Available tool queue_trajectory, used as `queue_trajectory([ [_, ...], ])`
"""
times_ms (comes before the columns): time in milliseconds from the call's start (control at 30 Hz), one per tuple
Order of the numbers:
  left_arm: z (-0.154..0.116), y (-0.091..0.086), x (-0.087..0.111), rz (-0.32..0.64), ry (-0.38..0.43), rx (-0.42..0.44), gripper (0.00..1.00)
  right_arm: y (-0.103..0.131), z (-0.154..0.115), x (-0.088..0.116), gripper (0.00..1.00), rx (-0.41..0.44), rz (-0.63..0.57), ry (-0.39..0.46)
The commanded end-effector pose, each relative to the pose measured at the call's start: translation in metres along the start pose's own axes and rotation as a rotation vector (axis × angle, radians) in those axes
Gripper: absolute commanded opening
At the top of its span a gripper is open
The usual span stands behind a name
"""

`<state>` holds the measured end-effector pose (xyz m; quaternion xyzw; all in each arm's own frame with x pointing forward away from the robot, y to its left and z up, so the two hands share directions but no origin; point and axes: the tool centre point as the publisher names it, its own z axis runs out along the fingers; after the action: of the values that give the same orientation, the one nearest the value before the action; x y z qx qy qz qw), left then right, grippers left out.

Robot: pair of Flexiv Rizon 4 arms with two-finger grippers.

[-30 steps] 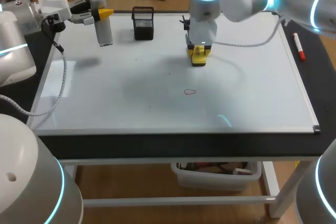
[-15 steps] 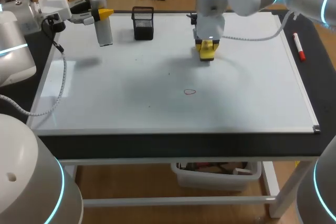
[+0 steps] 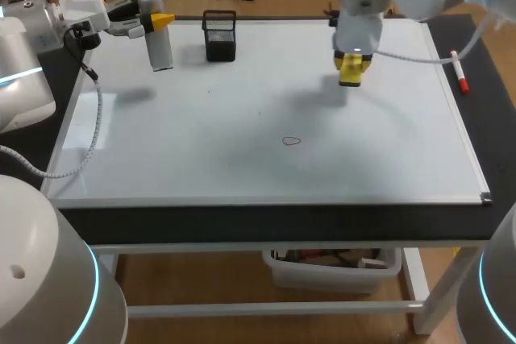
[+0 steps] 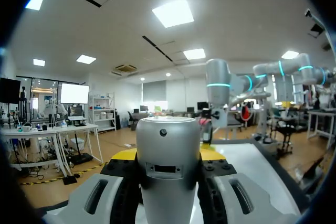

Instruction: Pick up the inspection probe, press it on each red-marked spot on the whiteboard one by one, put down the probe, pick up the eraser, and wipe off all the red marks.

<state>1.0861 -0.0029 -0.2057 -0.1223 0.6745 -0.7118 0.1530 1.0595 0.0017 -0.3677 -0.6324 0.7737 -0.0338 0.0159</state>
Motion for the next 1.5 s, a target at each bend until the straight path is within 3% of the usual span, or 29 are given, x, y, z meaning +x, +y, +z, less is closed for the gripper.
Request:
queue_trajectory([
  [33, 0.000, 0.000, 0.000, 0.002, 0.000, 0.003, 0.00, 0.008, -0.010, 0.029, 0.00, 0.019, 0.020, -0.009],
  [600, 0.000, 0.000, 0.000, 0.002, 0.000, 0.003, 0.00, 0.019, -0.012, 0.099, 0.00, -0.003, 0.184, -0.004],
  [1267, 0.000, 0.000, 0.000, 0.002, 0.000, 0.003, 0.00, 0.019, -0.013, 0.102, 0.00, -0.002, 0.201, -0.008],
  [1500, 0.020, 0.000, 0.055, 0.018, 0.129, -0.001, 0.00, 0.019, -0.013, 0.102, 0.00, -0.002, 0.201, -0.008],
])
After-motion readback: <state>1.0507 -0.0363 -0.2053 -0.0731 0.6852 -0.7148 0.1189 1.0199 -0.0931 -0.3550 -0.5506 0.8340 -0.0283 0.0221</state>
